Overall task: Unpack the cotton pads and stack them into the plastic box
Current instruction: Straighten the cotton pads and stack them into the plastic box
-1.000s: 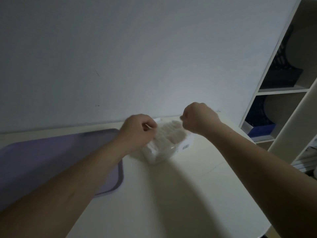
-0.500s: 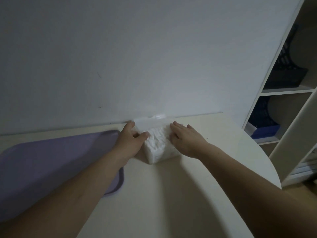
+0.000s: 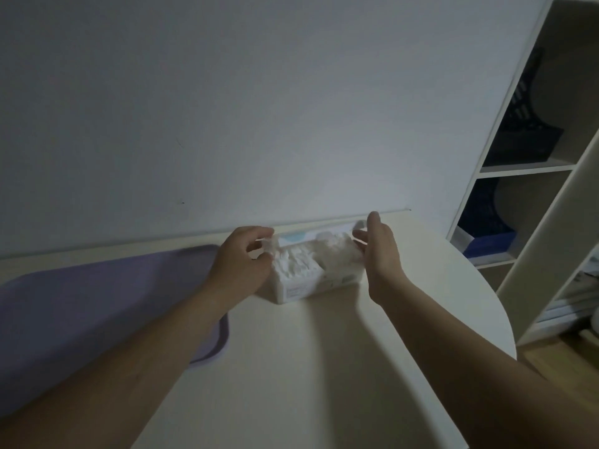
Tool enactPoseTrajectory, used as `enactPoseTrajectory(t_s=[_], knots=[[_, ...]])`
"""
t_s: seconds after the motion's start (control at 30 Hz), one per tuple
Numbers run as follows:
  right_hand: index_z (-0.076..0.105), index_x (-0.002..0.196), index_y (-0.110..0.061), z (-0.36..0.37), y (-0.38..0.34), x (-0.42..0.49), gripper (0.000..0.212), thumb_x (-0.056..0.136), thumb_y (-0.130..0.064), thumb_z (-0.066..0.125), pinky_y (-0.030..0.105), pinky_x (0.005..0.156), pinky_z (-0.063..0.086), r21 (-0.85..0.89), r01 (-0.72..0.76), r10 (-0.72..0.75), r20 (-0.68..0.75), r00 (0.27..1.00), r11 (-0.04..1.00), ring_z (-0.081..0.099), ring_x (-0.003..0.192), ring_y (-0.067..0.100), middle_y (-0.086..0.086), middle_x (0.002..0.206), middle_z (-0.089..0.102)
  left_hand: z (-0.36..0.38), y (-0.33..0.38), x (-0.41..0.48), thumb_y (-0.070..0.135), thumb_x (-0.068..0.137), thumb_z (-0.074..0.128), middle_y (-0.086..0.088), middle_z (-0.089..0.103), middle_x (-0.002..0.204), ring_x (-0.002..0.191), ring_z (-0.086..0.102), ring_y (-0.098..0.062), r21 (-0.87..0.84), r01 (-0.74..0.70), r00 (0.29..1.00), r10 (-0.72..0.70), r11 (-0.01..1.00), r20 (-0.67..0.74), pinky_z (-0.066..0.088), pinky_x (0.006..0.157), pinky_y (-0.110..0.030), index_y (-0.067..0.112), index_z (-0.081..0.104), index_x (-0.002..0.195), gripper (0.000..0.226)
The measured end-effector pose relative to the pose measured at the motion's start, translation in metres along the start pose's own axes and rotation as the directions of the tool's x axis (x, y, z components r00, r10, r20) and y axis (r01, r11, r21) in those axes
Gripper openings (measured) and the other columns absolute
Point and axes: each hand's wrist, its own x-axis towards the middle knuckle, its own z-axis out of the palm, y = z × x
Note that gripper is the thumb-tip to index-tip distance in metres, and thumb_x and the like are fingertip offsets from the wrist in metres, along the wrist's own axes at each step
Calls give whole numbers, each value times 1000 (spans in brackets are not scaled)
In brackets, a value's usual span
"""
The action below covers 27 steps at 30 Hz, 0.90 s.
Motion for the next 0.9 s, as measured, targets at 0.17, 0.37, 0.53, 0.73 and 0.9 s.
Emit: enactPoseTrajectory(t_s=[0.17, 0.37, 0.53, 0.73, 0.9], knots=[[45, 70, -22, 3, 4, -9, 25, 93, -16, 51, 27, 57, 32, -101, 53, -52, 17, 999, 993, 40, 68, 17, -5, 71, 44, -7, 4, -19, 6, 90, 63, 22, 41, 150, 136, 42, 2, 81, -24, 980, 8, 996, 199, 34, 104, -7, 35, 70, 124, 45], [63, 135, -17, 0, 25, -23, 37, 101, -26, 55, 38, 106, 50, -208, 110, -115, -8, 993, 972, 61, 120, 18, -1, 131, 65, -11, -10, -29, 32, 79, 81, 25, 23, 166, 148, 36, 2, 253, -95, 940, 3, 963, 342, 35, 119, -25, 51, 57, 138, 66], [41, 158, -16, 2, 30, -35, 52, 109, -33, 46, 38, 125, 30, -245, 194, -187, 50, 981, 950, 36, 152, 20, 3, 164, 39, -9, -1, -29, 39, 97, 70, -4, 26, 171, 158, 24, -20, 514, -337, 911, 136, 789, 389, 20, 124, -26, 34, 43, 157, 66], [56, 149, -29, -6, 32, -30, 58, 95, -39, 75, 15, 111, 19, -538, 423, -253, 363, 897, 729, 22, 158, 16, 3, 172, 21, -10, 8, -22, 38, 101, 64, -6, 39, 165, 148, 42, -26, 575, -304, 939, 135, 760, 317, 34, 116, -29, 29, 52, 152, 53], [69, 104, -28, -8, 32, -22, 16, 92, -34, 77, 32, 83, 48, -623, 581, -439, 388, 811, 524, 59, 107, 23, 1, 119, 60, -6, 4, -18, 40, 100, 64, -9, 39, 165, 147, 42, -30, 612, -326, 934, 146, 720, 326, 36, 116, -35, 27, 52, 152, 55]])
